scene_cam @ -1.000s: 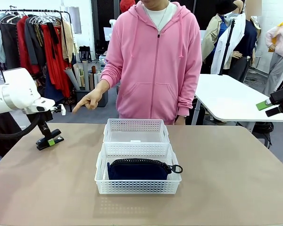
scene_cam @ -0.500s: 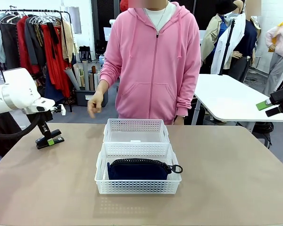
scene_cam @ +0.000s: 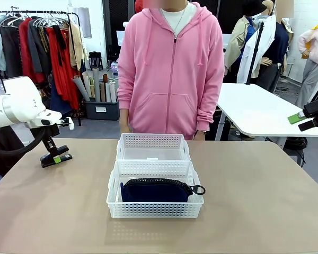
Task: Distribute items into two baskets.
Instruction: Pick up the Stapler that the person points to.
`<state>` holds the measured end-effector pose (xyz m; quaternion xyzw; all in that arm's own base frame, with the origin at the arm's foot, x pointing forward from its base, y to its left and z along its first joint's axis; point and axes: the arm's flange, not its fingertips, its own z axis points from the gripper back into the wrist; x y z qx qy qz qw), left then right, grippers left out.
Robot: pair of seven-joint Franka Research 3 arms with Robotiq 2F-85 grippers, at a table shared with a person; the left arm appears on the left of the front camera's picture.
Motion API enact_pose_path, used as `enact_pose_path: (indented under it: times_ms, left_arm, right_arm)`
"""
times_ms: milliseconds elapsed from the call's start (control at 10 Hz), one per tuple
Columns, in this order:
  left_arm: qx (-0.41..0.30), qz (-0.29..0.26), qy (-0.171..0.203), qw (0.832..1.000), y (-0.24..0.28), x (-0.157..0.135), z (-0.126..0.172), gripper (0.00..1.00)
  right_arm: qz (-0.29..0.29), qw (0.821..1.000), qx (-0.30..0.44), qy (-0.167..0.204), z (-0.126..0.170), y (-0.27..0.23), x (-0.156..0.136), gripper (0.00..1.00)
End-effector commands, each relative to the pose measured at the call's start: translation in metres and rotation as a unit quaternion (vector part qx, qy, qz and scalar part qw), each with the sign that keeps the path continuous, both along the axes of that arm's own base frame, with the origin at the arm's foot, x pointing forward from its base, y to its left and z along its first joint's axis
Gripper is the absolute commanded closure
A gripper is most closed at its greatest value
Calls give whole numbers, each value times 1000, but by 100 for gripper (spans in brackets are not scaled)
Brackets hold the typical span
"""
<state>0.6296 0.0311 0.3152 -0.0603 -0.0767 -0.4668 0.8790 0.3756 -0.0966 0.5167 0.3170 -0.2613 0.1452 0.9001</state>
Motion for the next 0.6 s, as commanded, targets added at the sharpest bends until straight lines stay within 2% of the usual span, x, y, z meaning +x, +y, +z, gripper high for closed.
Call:
enact_pose_path:
  times_ms: [0,200,300,500]
  left_arm:
    - [0,-2,0,1000,0,0,-1,100]
    - [0,0,0,1000,0,0,0,100]
    - [-24,-23,0,999,-3,-1,7,100]
    - [-27,-33,-24,999,-2,-17,41,100]
  right_arm:
    - [2,1000,4,-2,1,0,0,0]
    - [2,1000,4,-2,1,0,0,0]
    - [2,1000,4,-2,1,0,0,0]
    - [2,1000,4,-2,1,0,0,0]
